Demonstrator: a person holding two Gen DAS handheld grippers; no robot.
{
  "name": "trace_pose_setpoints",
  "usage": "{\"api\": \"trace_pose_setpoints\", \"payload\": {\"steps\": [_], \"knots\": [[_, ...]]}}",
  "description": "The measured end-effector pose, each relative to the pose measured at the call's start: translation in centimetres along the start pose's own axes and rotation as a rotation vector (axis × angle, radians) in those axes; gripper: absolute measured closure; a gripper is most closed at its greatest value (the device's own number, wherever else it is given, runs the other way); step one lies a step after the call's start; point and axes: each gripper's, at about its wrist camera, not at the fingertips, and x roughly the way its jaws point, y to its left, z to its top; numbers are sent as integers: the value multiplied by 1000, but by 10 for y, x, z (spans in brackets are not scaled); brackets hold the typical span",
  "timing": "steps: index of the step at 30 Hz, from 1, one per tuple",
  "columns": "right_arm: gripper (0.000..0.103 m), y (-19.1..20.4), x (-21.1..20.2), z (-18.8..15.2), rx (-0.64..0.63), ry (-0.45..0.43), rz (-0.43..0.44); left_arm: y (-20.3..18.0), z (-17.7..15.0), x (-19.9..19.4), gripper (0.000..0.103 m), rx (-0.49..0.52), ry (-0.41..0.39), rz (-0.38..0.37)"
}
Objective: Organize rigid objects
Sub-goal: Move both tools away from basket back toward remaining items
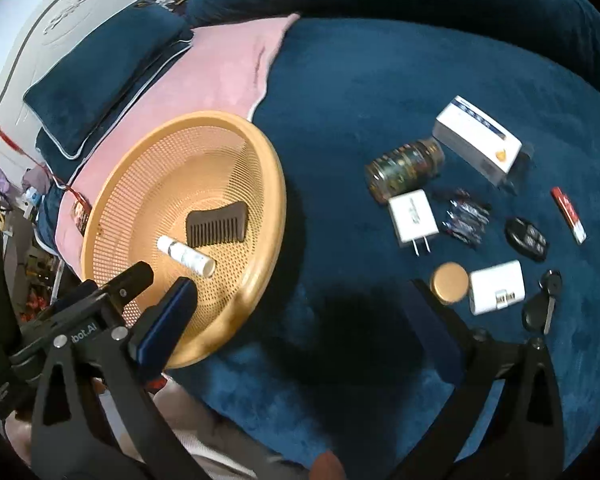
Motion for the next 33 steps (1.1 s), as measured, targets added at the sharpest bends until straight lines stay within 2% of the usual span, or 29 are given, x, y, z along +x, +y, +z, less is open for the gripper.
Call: {"api": "trace_pose_setpoints", "payload": {"steps": [21,33], "knots": [[0,-78,-24,-22,131,13,-89,-67,-20,-3,1,167,20,-36],[0,-112,-37,-29,172,7,-110,-104,-28,-6,1,235,23,-44]]}}
